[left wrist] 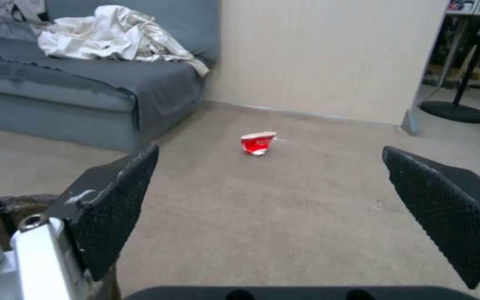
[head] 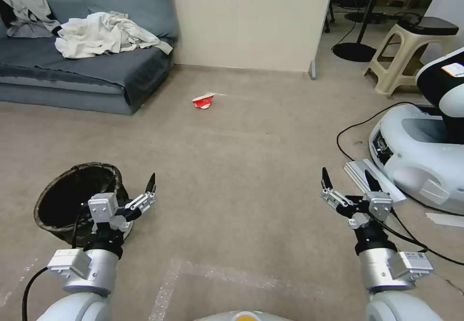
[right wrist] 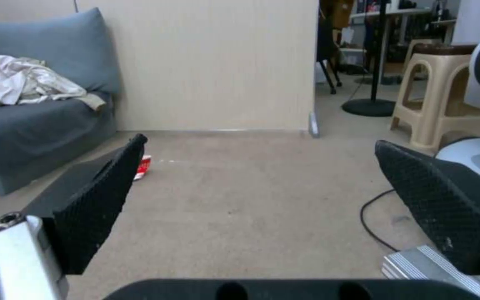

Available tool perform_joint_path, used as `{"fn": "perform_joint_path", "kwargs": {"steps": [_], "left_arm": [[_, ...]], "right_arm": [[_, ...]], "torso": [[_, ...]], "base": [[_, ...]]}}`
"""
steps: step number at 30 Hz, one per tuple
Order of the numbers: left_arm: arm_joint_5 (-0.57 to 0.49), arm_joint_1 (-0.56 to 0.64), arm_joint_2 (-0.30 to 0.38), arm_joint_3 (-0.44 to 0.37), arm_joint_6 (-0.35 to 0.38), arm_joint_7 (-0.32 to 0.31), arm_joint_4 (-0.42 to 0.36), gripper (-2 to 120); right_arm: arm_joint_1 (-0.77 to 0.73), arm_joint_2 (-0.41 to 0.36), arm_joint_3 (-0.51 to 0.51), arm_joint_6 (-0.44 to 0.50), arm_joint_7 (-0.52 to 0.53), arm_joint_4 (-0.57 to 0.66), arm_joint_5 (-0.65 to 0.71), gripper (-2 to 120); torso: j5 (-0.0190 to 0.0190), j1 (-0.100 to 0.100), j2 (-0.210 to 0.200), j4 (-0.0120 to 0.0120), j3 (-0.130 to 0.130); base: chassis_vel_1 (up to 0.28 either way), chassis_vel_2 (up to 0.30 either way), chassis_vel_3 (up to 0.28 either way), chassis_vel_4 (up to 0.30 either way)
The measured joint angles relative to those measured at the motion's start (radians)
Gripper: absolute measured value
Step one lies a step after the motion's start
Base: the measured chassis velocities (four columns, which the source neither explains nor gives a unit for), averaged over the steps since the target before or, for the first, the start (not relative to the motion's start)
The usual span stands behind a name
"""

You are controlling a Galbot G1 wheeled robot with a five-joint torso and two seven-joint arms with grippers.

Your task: Pick up the trash can from the floor.

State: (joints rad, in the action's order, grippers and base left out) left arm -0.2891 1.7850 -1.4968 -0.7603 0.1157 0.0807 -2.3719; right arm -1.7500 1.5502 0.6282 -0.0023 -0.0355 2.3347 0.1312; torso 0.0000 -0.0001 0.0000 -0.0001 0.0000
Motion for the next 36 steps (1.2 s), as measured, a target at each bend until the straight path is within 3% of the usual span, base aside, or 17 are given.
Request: {"fn": "perform_joint_path", "kwargs": {"steps": [36], "left_arm": [[0.007, 0.012, -0.009, -0.002, -0.028, -0.006, 0.006, 100]], "right_arm": [[-0.001, -0.004, -0.001, 0.013, -0.012, -0.003, 0.005, 100]], "torso": [[0.0, 0.0, 0.0, 0.0, 0.0]], "base": [[0.058, 0.061, 0.059, 0.057]]}}
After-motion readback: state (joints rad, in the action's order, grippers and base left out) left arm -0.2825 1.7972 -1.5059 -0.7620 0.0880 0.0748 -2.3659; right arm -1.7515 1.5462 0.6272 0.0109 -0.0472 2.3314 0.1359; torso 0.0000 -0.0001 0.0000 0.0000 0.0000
